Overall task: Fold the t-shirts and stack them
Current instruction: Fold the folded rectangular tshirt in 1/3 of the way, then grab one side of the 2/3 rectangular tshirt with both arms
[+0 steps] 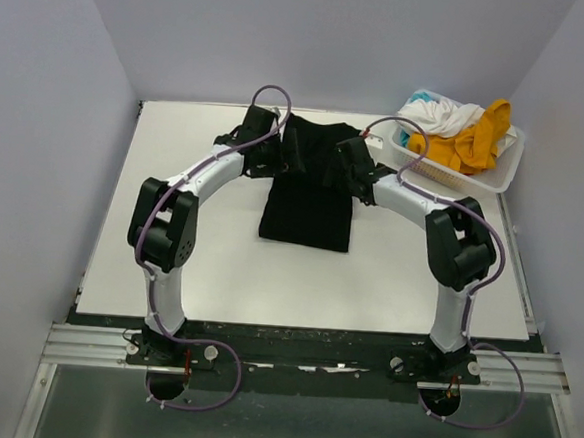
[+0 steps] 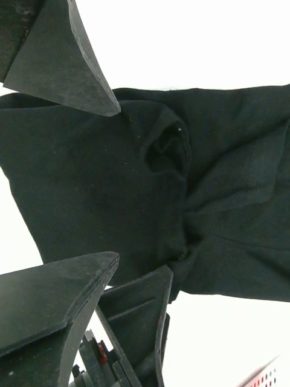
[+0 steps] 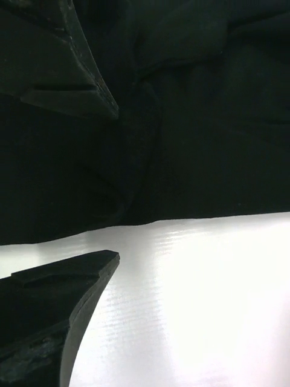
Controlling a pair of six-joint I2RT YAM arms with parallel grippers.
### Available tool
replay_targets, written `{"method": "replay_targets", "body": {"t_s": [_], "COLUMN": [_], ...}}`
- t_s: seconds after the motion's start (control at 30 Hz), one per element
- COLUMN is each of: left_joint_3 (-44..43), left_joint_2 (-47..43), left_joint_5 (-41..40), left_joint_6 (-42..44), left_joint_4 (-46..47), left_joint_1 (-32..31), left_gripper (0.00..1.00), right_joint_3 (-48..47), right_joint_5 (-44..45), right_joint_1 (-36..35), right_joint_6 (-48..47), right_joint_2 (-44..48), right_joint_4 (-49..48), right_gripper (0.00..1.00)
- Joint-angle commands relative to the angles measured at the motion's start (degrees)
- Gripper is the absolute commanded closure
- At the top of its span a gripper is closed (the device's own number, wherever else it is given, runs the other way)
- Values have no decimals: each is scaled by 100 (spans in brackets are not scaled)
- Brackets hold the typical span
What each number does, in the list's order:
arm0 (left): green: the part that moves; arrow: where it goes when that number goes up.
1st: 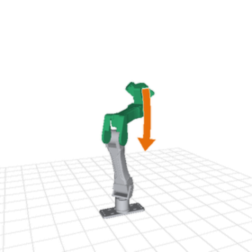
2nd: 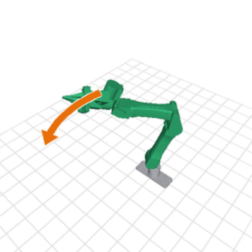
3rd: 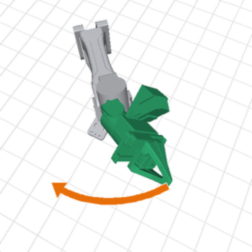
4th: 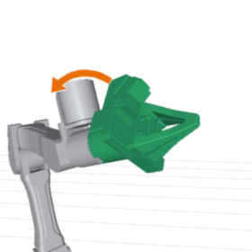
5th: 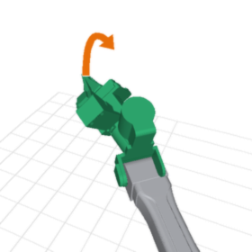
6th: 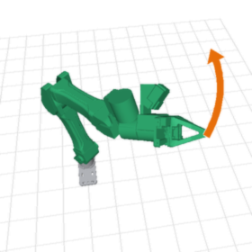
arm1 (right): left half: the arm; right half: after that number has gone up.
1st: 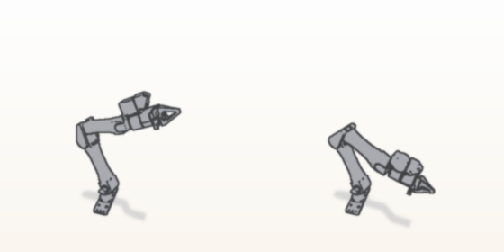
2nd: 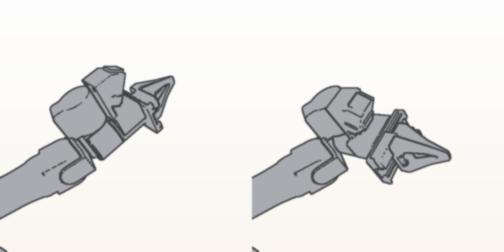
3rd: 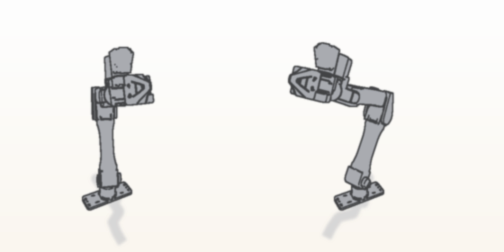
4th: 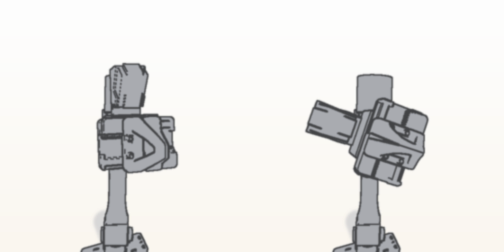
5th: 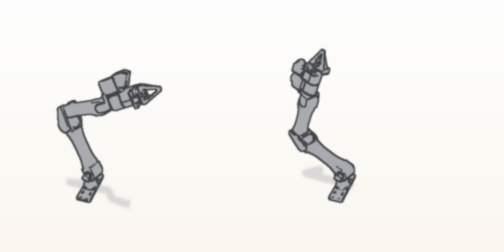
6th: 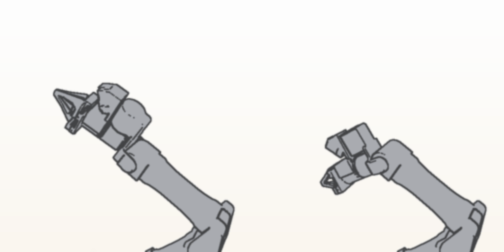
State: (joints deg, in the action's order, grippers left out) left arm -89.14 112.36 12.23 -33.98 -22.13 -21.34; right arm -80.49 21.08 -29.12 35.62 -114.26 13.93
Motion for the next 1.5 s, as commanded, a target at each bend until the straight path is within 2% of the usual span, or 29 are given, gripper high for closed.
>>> {"method": "replay_targets", "body": {"t_s": [0.0, 0.13, 0.27, 0.37, 0.47, 0.63, 0.83, 0.97, 1.17, 1.23, 1.3, 1.33, 1.47], "left_joint_3": [339, 1511, 2801, 3567, 3875, 3808, 3650, 3514, 3506, 3552, 3584, 3601, 3726], "left_joint_2": [-878, -1784, -2560, -2862, -2848, -2361, -1872, -1583, -1372, -1332, -1310, -1308, -1395], "left_joint_5": [-199, -294, -230, -35, -203, -175, -199, -191, 144, 265, 284, 253, 220], "left_joint_6": [103, -64, -386, -537, -592, -670, -762, -801, -829, -847, -871, -899, -944], "left_joint_4": [-84, 221, 551, 853, 901, 968, 876, 810, 930, 963, 930, 908, 975], "left_joint_1": [34, 33, 25, 33, 47, 60, 77, 78, 82, 77, 77, 77, 75], "left_gripper": [1, 2, 1, 1, 2, 2, 34, 42, 62, 74, 96, 100, 100], "right_joint_3": [-26, 963, 1991, 2731, 3307, 3752, 3733, 3703, 3672, 3645, 3628, 3628, 3676], "right_joint_5": [292, -134, -1486, -1991, -2207, -2238, -2306, -2284, -2387, -2434, -2546, -2591, -2523], "right_joint_1": [33, 30, 37, 32, 33, 30, 32, 31, 30, 37, 30, 34, 30], "right_joint_6": [208, 311, 253, 304, 390, 656, 852, 934, 978, 995, 983, 961, 877], "right_joint_2": [681, 1569, 2277, 2694, 3018, 3099, 2896, 2828, 2684, 2632, 2594, 2569, 2484], "right_joint_4": [169, -142, -479, -549, -686, -799, -883, -913, -971, -988, -1001, -1013, -1015], "right_gripper": [0, 0, 0, 0, 0, 0, 1, 1, 3, 5, 8, 10, 27]}}
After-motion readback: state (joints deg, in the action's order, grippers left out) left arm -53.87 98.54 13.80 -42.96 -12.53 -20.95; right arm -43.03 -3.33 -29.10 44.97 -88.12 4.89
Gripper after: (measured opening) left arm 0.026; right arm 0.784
